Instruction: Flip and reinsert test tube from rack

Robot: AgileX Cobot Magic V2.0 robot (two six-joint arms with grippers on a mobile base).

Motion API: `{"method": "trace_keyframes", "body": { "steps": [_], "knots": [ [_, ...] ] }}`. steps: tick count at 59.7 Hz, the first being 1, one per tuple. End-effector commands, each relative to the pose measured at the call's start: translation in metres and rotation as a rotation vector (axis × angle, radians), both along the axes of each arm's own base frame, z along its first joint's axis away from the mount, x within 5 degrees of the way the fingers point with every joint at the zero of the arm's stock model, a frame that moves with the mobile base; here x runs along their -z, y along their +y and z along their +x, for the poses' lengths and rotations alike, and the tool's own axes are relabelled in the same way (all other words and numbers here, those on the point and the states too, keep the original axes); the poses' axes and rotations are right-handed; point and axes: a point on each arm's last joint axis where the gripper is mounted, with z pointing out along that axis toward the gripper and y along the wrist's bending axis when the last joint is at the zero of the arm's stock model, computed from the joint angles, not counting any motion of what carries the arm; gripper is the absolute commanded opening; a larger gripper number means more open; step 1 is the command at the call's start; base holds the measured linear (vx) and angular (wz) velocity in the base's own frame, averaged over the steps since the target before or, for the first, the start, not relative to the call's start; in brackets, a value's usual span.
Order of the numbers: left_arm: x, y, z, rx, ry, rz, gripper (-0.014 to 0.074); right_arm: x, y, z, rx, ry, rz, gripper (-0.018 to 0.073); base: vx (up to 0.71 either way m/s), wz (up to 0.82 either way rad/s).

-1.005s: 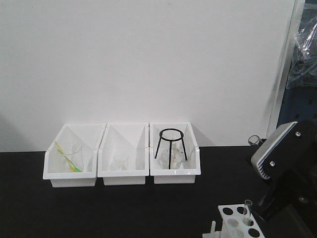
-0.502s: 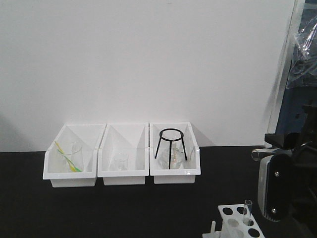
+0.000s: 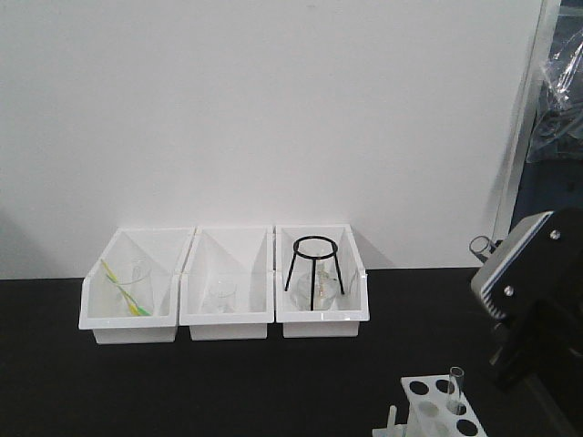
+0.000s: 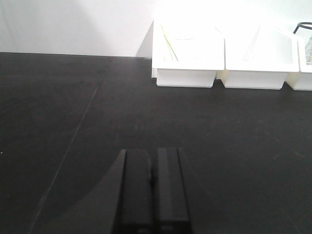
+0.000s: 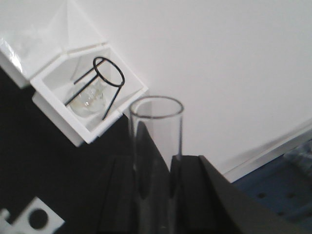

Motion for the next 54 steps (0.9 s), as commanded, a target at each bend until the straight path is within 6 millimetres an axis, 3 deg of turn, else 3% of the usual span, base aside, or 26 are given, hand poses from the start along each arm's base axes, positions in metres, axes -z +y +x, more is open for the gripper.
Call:
{"method": "trace_keyframes", "body": {
  "steps": [1, 11, 23, 37, 54],
  "knots": [
    [-0.007, -0.001, 0.0, 0.012, -0.088, -0.001, -0.0006, -0.028, 0.003, -0.005, -0.01, -0.087, 0.283, -0.0012, 0.0, 0.0],
    [-0.007, -0.001, 0.0, 0.012, -0.088, -0.001, -0.0006, -0.031, 0.005, -0.005, 0.012, -0.034, 0.574, -0.0012, 0.0, 0.0],
    [-0.007, -0.001, 0.0, 0.012, -0.088, -0.001, -0.0006, -0.026, 0.008, -0.006, 0.001, -0.002, 0.721, -0.0012, 0.0, 0.0],
    [-0.007, -0.001, 0.0, 0.012, -0.088, -0.001, -0.0006, 0.01, 0.015, -0.015, -0.119, -0.009, 0.837, -0.0012, 0.0, 0.0],
    [-0.007, -0.001, 0.0, 0.012, -0.088, -0.001, -0.0006, 0.05, -0.008, -0.025, 0.032, -0.194, 0.874, -0.0011, 0.0, 0.0]
  ]
}}
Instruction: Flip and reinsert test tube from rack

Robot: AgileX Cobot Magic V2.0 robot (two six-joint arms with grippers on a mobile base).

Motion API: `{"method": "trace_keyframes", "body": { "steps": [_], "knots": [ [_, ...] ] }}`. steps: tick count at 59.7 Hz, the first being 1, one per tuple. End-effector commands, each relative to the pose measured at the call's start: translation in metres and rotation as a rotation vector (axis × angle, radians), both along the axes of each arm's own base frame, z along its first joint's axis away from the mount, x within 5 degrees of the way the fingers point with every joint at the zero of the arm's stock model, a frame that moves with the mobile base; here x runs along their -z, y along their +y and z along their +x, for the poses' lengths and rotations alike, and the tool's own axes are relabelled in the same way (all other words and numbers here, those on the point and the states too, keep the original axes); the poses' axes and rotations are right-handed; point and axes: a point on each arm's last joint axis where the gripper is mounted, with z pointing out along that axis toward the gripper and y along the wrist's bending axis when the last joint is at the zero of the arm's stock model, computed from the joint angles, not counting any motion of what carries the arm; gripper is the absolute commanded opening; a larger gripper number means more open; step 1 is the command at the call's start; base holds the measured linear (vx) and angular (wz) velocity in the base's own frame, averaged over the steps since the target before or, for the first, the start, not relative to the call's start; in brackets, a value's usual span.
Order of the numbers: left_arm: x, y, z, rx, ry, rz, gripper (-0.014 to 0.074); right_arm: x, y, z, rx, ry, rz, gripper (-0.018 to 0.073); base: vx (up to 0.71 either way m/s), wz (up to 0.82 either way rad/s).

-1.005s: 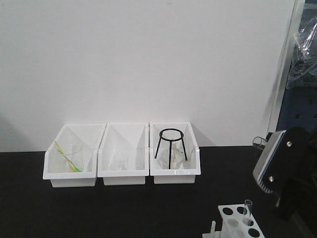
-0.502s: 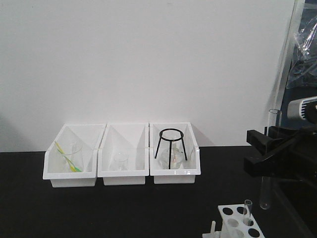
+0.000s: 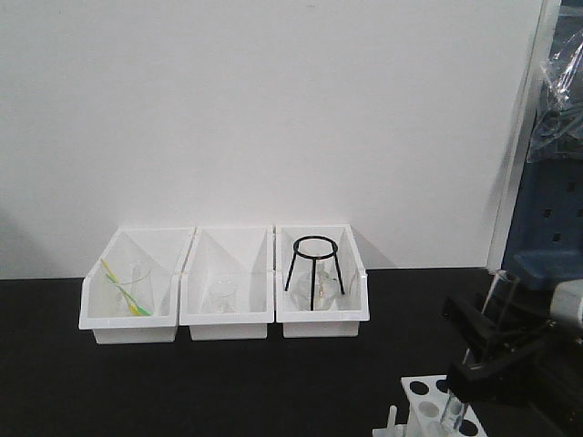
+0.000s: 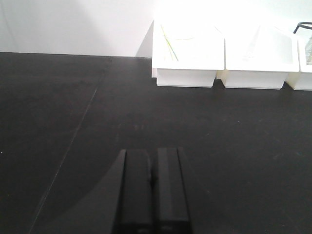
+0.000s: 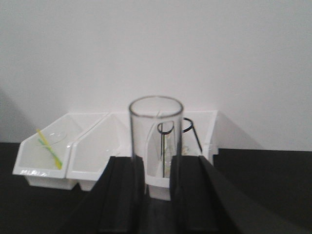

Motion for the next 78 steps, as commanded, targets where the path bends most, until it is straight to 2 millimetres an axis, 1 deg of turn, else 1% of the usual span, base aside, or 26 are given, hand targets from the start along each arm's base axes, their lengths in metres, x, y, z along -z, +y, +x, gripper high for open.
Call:
{"method": "trace_keyframes", "body": {
  "steps": [1, 4, 10, 21, 32, 40, 48, 58, 62, 70, 78],
  "knots": [
    [-0.007, -0.001, 0.0, 0.012, -0.088, -0.001, -0.0006, -0.014, -0.011, -0.006, 0.096, -0.194, 0.032, -0.0011, 0.0, 0.0],
    [-0.007, -0.001, 0.0, 0.012, -0.088, -0.001, -0.0006, -0.009, -0.014, -0.008, 0.123, -0.213, 0.01, -0.001, 0.0, 0.0],
    [-0.007, -0.001, 0.0, 0.012, -0.088, -0.001, -0.0006, -0.002, -0.013, -0.007, 0.12, -0.21, -0.007, -0.0009, 0.0, 0.0],
    [-0.007, -0.001, 0.0, 0.012, -0.088, -0.001, -0.0006, 0.011, -0.007, 0.003, 0.086, -0.192, -0.045, -0.0009, 0.0, 0.0],
    [-0.007, -0.001, 0.0, 0.012, -0.088, -0.001, -0.0006, 0.028, -0.004, 0.015, 0.085, -0.147, -0.063, -0.0009, 0.0, 0.0],
    [-0.007, -0.001, 0.0, 0.012, -0.088, -0.001, -0.0006, 0.035, -0.002, 0.02, 0.084, -0.147, -0.068, -0.0009, 0.0, 0.0],
    [-0.007, -0.001, 0.0, 0.012, -0.088, -0.001, -0.0006, 0.042, -0.001, 0.024, 0.082, -0.126, -0.02, -0.0009, 0.0, 0.0],
    [-0.007, -0.001, 0.0, 0.012, -0.088, -0.001, -0.0006, 0.047, 0.003, 0.027, 0.053, -0.128, -0.016, -0.0009, 0.0, 0.0],
    [-0.007, -0.001, 0.0, 0.012, -0.088, -0.001, -0.0006, 0.047, 0.004, 0.027, 0.043, -0.125, -0.005, -0.0009, 0.0, 0.0],
    [-0.007, -0.001, 0.0, 0.012, -0.088, -0.001, -0.0006, 0.042, 0.004, 0.025, 0.042, -0.172, 0.009, -0.0009, 0.0, 0.0],
    [-0.007, -0.001, 0.0, 0.012, -0.088, -0.001, -0.0006, 0.044, 0.003, 0.026, 0.047, -0.148, 0.006, -0.0009, 0.0, 0.0]
  ]
}}
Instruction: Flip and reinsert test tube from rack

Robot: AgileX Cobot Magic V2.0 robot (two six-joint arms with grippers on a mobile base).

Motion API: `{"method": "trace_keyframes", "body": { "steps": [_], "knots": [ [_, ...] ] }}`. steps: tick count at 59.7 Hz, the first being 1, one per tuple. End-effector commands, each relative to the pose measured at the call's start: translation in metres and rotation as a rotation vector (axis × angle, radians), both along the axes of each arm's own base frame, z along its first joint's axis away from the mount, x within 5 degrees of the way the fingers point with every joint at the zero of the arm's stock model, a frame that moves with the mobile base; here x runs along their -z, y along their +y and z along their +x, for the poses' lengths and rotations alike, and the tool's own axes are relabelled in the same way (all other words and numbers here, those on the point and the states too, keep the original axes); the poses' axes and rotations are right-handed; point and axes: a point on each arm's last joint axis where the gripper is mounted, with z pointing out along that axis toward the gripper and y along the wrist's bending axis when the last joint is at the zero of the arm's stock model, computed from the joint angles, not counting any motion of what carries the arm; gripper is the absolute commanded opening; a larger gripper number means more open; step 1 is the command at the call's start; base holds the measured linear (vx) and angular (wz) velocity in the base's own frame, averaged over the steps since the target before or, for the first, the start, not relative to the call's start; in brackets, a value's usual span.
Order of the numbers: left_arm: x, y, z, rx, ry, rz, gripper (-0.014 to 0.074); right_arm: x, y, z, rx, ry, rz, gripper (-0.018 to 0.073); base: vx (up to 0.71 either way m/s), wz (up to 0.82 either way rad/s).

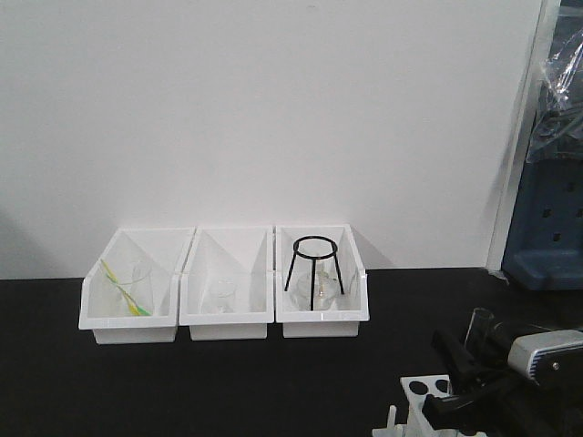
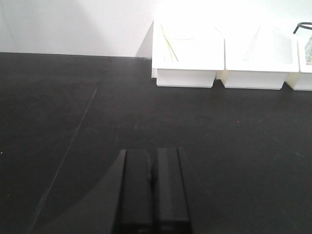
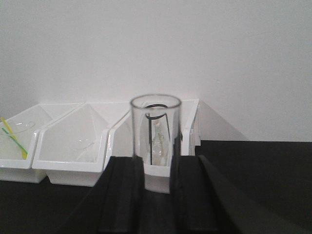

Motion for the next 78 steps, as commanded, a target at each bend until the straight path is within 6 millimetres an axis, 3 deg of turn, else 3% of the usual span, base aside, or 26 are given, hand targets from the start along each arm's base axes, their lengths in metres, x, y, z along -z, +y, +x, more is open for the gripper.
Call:
{"method": "trace_keyframes", "body": {
  "steps": [1, 8, 24, 46, 78],
  "knots": [
    [-0.007, -0.001, 0.0, 0.012, -0.088, -0.001, -0.0006, -0.02, 0.0, 0.001, 0.002, -0.118, 0.035, -0.0009, 0.0, 0.0],
    [-0.007, -0.001, 0.0, 0.012, -0.088, -0.001, -0.0006, -0.014, -0.001, -0.001, 0.003, -0.086, 0.026, -0.0009, 0.0, 0.0],
    [-0.007, -0.001, 0.0, 0.012, -0.088, -0.001, -0.0006, 0.013, -0.014, -0.027, 0.051, -0.119, 0.053, -0.0009, 0.0, 0.0],
    [-0.007, -0.001, 0.0, 0.012, -0.088, -0.001, -0.0006, 0.036, -0.006, -0.023, -0.016, -0.095, 0.017, -0.0009, 0.0, 0.0],
    [-0.007, -0.001, 0.0, 0.012, -0.088, -0.001, -0.0006, 0.044, -0.005, -0.022, -0.021, -0.043, -0.08, -0.0009, 0.0, 0.0]
  ]
}}
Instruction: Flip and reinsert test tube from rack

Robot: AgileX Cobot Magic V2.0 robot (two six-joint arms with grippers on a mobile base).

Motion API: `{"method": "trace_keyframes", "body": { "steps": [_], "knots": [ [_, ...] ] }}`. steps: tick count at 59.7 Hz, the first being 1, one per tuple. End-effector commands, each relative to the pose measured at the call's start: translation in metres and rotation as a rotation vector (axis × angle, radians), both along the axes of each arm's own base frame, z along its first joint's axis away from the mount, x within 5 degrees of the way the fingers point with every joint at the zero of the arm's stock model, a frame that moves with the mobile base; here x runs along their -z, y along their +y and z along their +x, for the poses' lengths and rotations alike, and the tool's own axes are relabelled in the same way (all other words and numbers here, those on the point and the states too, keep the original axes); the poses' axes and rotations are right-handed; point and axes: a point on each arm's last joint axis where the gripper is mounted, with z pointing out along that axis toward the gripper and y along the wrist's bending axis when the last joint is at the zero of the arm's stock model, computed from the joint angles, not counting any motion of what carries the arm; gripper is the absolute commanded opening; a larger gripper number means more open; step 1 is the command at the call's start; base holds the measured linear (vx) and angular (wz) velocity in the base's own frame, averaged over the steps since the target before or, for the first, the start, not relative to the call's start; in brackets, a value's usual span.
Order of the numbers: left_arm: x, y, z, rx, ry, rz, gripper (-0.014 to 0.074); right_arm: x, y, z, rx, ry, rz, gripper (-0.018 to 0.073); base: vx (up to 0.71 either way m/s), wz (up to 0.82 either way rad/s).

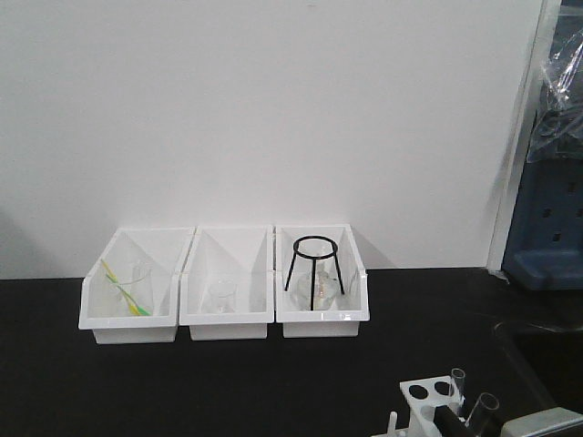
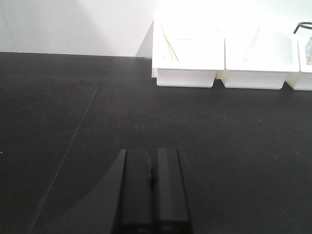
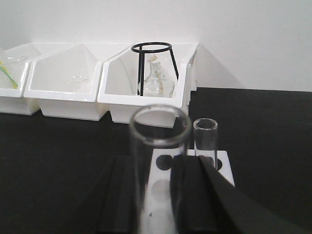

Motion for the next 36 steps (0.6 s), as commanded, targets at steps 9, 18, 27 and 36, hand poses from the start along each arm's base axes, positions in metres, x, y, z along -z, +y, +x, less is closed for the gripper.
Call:
{"method": "trace_keyframes", "body": {
  "steps": [9, 18, 27, 36],
  "knots": [
    [-0.007, -0.0009, 0.0004, 0.012, -0.088, -0.001, -0.0006, -0.0136, 0.0023, 0.005, -0.015, -0.087, -0.002, -0.0009, 0.0, 0.0],
    [-0.007, -0.0009, 0.0004, 0.012, -0.088, -0.001, -0.0006, -0.0118, 0.0022, 0.0049, -0.014, -0.067, -0.007, -0.0009, 0.0, 0.0],
    [-0.007, -0.0009, 0.0004, 0.012, -0.088, -0.001, -0.0006, -0.0119, 0.0022, 0.0049, -0.016, -0.075, -0.031, -0.0009, 0.0, 0.0],
    [-0.007, -0.0009, 0.0004, 0.012, -0.088, -0.001, -0.0006, -0.0157, 0.0023, 0.0051, -0.016, -0.119, -0.027, 0.0011, 0.0, 0.0]
  ]
}}
